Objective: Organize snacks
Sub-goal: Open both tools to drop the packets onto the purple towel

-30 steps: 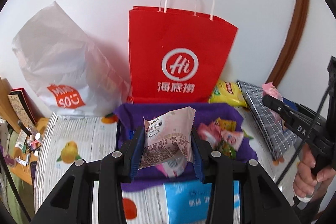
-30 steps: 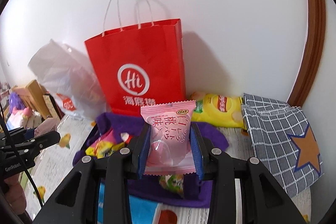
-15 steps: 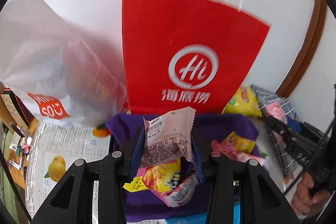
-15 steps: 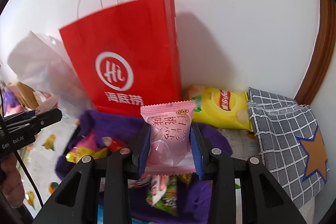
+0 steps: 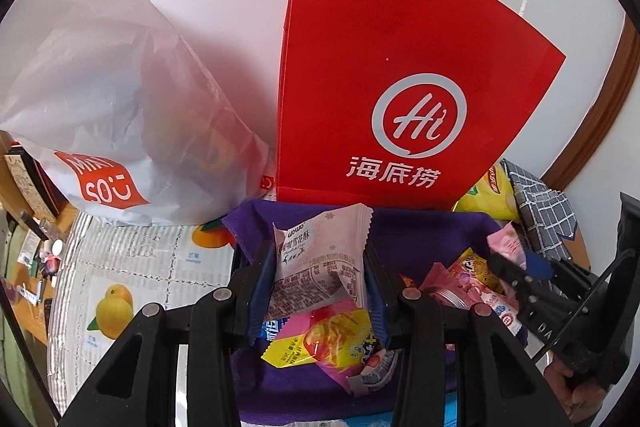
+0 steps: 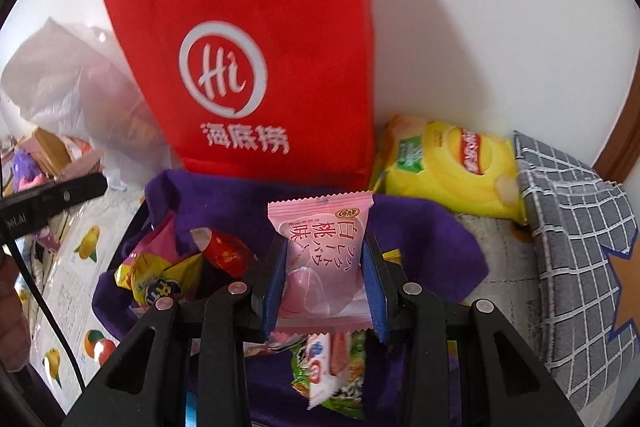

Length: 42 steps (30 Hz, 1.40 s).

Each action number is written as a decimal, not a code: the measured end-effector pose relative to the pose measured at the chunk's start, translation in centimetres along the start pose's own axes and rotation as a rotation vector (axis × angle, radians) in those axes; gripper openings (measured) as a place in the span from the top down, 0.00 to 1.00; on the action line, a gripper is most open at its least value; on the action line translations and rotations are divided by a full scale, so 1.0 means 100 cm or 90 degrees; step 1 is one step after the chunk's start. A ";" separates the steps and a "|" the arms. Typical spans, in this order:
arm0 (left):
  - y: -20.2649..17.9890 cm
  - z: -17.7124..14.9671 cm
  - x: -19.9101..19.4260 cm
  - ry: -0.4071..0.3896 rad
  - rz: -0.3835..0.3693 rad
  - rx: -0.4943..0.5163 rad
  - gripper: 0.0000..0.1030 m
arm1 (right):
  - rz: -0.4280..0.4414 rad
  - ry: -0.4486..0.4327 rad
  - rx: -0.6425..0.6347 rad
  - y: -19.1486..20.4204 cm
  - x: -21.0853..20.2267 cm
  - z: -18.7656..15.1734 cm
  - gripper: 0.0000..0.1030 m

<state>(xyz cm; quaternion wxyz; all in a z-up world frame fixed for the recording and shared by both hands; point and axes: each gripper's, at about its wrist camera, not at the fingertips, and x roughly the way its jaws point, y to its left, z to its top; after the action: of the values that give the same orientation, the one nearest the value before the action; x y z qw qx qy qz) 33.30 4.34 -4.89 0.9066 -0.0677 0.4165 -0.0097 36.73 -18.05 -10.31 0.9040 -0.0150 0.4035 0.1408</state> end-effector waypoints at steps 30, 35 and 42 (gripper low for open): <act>-0.019 -0.012 0.040 0.079 0.008 0.020 0.61 | -0.028 0.088 -0.020 0.002 0.025 -0.006 0.59; -0.023 -0.015 0.045 0.095 -0.009 0.024 0.61 | -0.030 0.080 -0.016 0.001 0.019 -0.004 0.55; -0.030 -0.019 0.053 0.120 -0.015 0.029 0.60 | -0.038 0.057 -0.024 0.001 0.004 -0.001 0.47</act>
<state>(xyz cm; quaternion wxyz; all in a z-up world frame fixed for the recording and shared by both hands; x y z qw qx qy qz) 35.47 0.78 -9.69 0.8646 -0.0507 0.4985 -0.0364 36.88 -17.85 -10.68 0.8885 -0.0505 0.4399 0.1208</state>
